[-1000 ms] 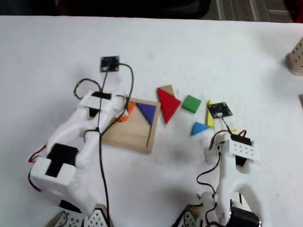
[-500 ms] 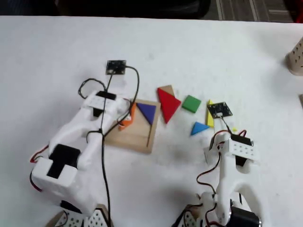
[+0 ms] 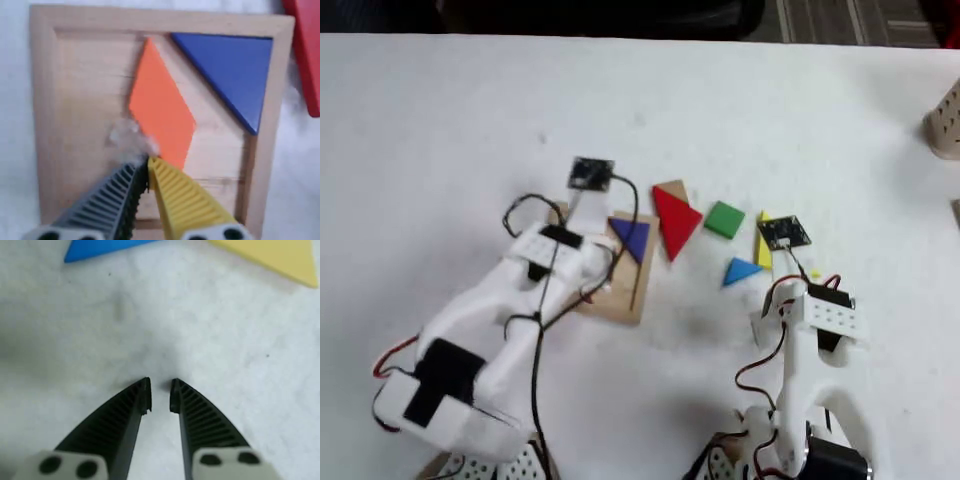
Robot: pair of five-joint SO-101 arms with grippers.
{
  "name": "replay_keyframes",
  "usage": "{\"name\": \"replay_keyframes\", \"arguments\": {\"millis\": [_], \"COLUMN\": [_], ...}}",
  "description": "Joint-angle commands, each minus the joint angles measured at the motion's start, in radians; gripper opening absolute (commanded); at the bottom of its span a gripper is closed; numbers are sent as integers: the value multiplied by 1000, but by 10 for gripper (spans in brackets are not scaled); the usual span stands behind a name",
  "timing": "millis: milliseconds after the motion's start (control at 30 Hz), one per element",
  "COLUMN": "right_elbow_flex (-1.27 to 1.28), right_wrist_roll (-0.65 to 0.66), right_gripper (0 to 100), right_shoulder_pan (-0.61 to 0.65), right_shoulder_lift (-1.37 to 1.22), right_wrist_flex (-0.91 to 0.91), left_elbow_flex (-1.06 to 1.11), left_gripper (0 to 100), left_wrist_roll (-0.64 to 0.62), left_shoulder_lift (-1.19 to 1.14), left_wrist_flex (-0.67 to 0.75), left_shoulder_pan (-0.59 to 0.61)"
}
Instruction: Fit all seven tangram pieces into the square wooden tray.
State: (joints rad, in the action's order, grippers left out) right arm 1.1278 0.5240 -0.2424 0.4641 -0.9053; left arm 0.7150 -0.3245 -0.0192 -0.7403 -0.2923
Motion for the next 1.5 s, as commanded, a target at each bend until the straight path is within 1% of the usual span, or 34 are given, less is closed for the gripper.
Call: {"name": "replay_keyframes", "arguments": {"millis": [0, 200, 267, 400, 533, 667, 833, 900, 1000, 1267, 1367, 1467], "right_elbow_flex": [-5, -5, -5, -5, -5, -5, -5, -5, -5, -5, -5, -5], "right_wrist_roll": [15, 15, 15, 15, 15, 15, 15, 15, 15, 15, 15, 15], "right_gripper": [77, 77, 77, 77, 77, 77, 77, 77, 77, 77, 77, 77], "right_shoulder_pan": [-8, -8, -8, -8, -10, -13, -13, -10, -10, -13, -13, -13], "right_shoulder_lift": [2, 2, 2, 2, 4, 4, 4, 4, 4, 4, 4, 4], "right_wrist_flex": [16, 16, 16, 16, 16, 16, 16, 16, 16, 15, 15, 15], "left_elbow_flex": [55, 48, 48, 48, 48, 55, 49, 49, 41, -152, -196, -207], "left_gripper": [23, 23, 23, 23, 23, 23, 23, 23, 23, 24, 24, 24], "left_wrist_roll": [8, 0, 0, -2, -2, 0, 0, -2, -2, 6, 8, 8], "left_shoulder_lift": [82, 48, 36, 35, 38, 93, 214, 208, 148, -122, -147, -142], "left_wrist_flex": [72, 216, 245, 262, 255, 253, 261, 313, 365, 313, 239, 196], "left_shoulder_pan": [-74, -96, -114, -136, -124, -81, 51, 79, 79, 65, 73, 97]}}
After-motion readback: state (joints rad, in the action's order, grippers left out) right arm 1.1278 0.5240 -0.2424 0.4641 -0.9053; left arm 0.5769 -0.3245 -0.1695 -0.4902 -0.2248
